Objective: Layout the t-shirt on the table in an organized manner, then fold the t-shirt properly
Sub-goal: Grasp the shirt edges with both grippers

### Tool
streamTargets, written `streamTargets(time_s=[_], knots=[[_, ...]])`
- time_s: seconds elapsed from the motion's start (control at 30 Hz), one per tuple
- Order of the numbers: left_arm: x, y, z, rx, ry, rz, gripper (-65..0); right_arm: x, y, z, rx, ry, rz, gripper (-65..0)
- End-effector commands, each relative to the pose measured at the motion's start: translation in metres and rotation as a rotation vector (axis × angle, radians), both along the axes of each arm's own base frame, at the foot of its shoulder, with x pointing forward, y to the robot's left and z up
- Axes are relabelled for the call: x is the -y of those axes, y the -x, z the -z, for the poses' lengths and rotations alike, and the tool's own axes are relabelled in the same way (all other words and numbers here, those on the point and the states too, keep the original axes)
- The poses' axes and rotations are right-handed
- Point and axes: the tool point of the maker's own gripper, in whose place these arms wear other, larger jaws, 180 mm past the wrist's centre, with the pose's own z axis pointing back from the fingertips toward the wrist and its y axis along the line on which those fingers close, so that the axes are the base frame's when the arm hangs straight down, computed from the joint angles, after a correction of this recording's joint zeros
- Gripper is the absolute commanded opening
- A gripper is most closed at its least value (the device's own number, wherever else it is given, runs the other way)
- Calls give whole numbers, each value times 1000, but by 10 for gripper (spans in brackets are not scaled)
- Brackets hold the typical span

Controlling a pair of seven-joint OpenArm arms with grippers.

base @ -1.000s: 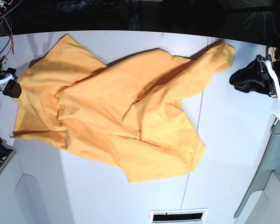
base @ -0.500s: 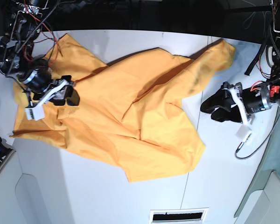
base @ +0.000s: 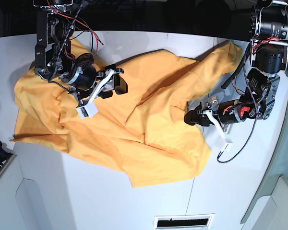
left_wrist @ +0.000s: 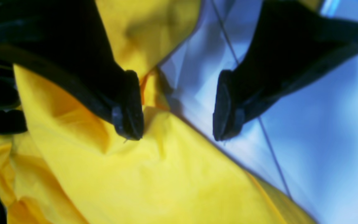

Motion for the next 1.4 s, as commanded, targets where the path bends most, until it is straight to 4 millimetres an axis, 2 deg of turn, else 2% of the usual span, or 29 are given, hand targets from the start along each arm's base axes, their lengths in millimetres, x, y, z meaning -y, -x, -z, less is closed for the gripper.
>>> streamTargets(time_s=[0.0, 0.1, 0.3, 0.33, 0.37, 0.47, 0.57, 0.73, 0.9, 1.03, 1.23, 1.37], knots=[[-6, -13, -11, 33, -10, -8, -259, -1, -10, -11, 40, -19, 8, -336], [0, -8, -10, 6, 12, 8, -259, -2, -10, -11, 42, -21, 9, -335], [27, -2, -13, 4, 87, 68, -271, -2, -10, -9, 39, -24, 13, -336], [30, -2, -13, 5, 90, 70, -309, -2, -10, -7, 35, -26, 16, -338], [32, -2, -13, 4, 92, 73, -381, -1, -9, -3, 28, -26, 20, -355], [34, -2, -13, 4, 91, 75, -643, 1, -4, 12, -2, -10, 27, -507], [23, -4, -10, 16, 41, 77, -650, 5, 3, 27, -38, 22, 22, -648], [-11, -19, -24, 57, -23, 48, -650, 21, 8, 35, -61, 64, 15, -650], [-46, -39, -48, 104, -89, 27, -650, 43, 10, 38, -72, 102, 10, -650], [-66, -53, -67, 134, -128, 17, -650, 55, 14, 39, -95, 111, 5, -650], [-70, -76, -95, 195, -135, 10, -650, 70, 16, 41, -103, 147, 1, -650], [-68, -87, -110, 222, -116, 8, -650, 69, 16, 40, -101, 134, 5, -650]])
